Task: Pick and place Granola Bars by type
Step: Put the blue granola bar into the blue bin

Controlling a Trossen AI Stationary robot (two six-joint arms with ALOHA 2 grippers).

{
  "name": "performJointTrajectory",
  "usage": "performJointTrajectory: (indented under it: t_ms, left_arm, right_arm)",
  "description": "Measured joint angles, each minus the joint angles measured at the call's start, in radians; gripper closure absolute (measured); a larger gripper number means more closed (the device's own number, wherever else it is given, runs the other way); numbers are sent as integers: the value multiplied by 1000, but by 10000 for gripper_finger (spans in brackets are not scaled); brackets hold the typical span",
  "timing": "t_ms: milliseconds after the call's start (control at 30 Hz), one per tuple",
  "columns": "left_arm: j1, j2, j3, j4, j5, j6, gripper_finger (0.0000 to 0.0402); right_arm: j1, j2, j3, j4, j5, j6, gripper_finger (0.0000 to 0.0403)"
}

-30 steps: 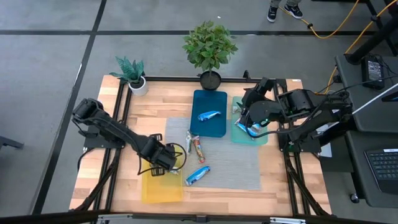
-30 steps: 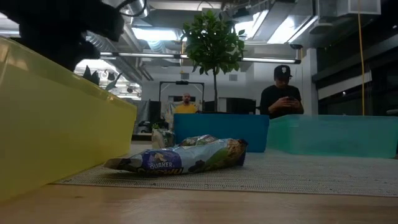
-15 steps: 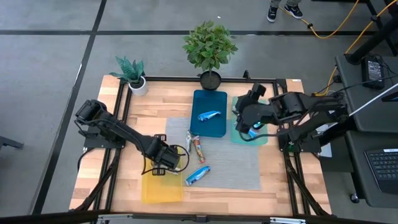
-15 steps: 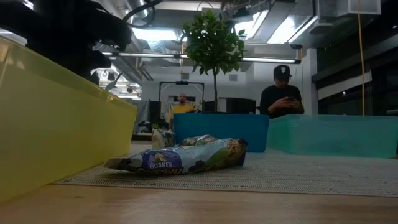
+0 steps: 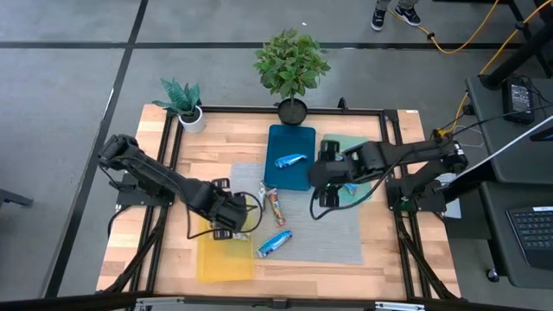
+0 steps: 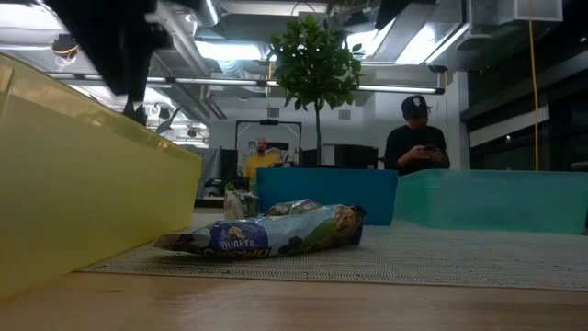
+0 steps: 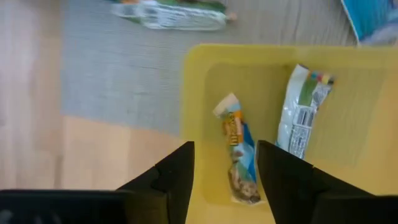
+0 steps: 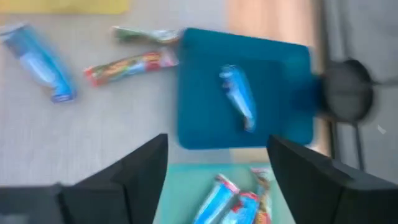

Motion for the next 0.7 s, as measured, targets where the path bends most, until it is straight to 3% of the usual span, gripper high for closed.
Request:
performJointTrajectory:
  t_ms: [200,300,500,700]
  left_arm:
    - [-67,-109,33,-69,-72,-166,240]
    - [-142,-179,33,-67,-202,-262,243]
    - [-306,-303,33,-79,-519,-423,243]
    - [-388,-370,33,-81,-599,-441,245]
  right_arm:
    - [71,15,-1,-2,-38,-81,128]
    - [117,15,-1,17,-46,-145,128]
    - [147,21,-71,264,-221,-271,128]
    - [121,22,-216,522,-255,-308,128]
